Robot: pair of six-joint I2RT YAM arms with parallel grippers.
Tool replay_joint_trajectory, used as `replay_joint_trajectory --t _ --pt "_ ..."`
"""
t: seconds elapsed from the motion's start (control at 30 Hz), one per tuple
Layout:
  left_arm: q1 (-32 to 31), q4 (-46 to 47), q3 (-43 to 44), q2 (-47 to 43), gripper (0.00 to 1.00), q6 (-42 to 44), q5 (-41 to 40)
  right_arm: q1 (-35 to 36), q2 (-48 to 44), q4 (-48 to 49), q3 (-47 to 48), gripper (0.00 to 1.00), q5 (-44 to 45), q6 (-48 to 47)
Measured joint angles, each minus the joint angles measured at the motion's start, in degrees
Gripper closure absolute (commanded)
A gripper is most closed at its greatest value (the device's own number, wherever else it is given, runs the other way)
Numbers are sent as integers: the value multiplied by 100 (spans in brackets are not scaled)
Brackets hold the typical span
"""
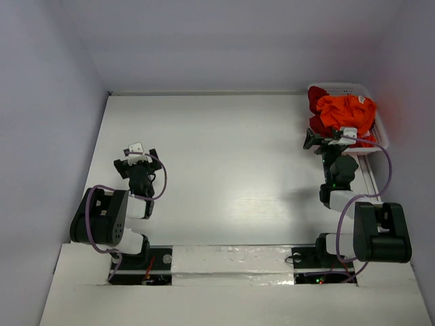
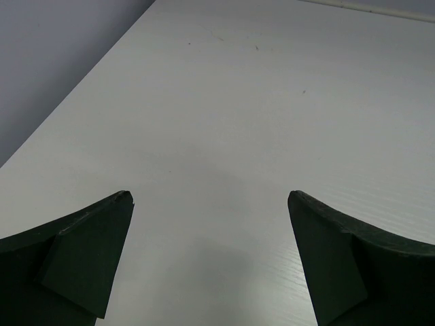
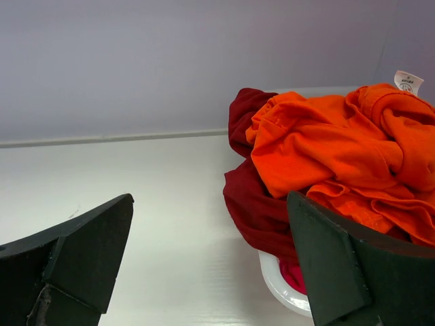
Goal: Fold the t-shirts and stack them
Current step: Grab crumpled tshirt from bin with the right arm
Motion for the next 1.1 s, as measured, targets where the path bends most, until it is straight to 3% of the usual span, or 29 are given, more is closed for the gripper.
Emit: replay_joint_trajectory --t 0.7,0.8,0.9,1.0,1.1 --pt "0 2 0 0 1 0 -13 0 -22 -37 0 0 55 4" --pt "-107 -166 87 -127 1 4 -236 0 -439 -1191 358 0 549 140" --pt "-317 -1458 1145 -457 1 -17 -544 -2 -682 -2660 1696 0 892 254" --pt "-378 -3104 3244 -391 1 -221 -437 0 -868 -3394 2975 0 798 601" --pt "-385 -4157 5034 -356 1 -356 175 0 -922 -4162 4227 0 417 949"
